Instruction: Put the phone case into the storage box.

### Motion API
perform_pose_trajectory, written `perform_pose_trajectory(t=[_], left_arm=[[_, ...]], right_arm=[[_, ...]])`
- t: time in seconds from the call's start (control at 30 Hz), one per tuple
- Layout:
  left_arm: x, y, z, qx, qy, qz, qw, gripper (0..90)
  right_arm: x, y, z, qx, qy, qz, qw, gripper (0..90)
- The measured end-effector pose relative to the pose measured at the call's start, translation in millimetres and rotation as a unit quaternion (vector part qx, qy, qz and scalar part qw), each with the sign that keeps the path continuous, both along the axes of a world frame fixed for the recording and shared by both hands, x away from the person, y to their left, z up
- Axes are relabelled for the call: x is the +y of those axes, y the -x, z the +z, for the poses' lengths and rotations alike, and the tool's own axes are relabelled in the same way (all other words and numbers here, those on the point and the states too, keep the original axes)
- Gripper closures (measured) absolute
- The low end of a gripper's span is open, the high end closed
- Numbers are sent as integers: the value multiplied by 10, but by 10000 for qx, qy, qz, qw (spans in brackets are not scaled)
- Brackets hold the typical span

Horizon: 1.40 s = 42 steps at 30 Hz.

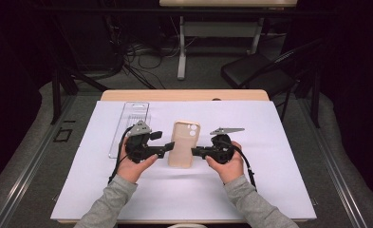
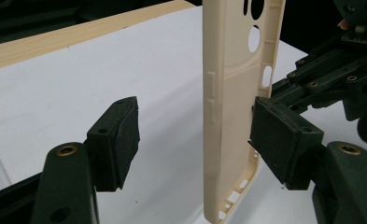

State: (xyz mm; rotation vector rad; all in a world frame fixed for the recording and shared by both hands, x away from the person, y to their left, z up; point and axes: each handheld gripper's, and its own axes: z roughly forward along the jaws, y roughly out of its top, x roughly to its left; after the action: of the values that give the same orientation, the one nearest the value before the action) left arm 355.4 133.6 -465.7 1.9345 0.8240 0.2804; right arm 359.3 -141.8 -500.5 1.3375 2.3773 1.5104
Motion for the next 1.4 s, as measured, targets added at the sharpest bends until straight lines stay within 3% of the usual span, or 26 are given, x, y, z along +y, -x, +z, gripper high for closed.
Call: perform_pose_trajectory(t=[0.5, 1.07, 1.4], left_arm=[[0, 43, 89, -230, -260, 53, 9994, 324], [-12, 69, 134, -328, -478, 29, 9983, 332], [-1, 123, 223, -569, -673, 106, 9961, 368]], right_arm=[[12, 13, 79, 77, 452, 94, 9989, 824], [37, 35, 132, 66, 727, 103, 9973, 824], [73, 62, 138, 84, 845, 187, 9962, 824]])
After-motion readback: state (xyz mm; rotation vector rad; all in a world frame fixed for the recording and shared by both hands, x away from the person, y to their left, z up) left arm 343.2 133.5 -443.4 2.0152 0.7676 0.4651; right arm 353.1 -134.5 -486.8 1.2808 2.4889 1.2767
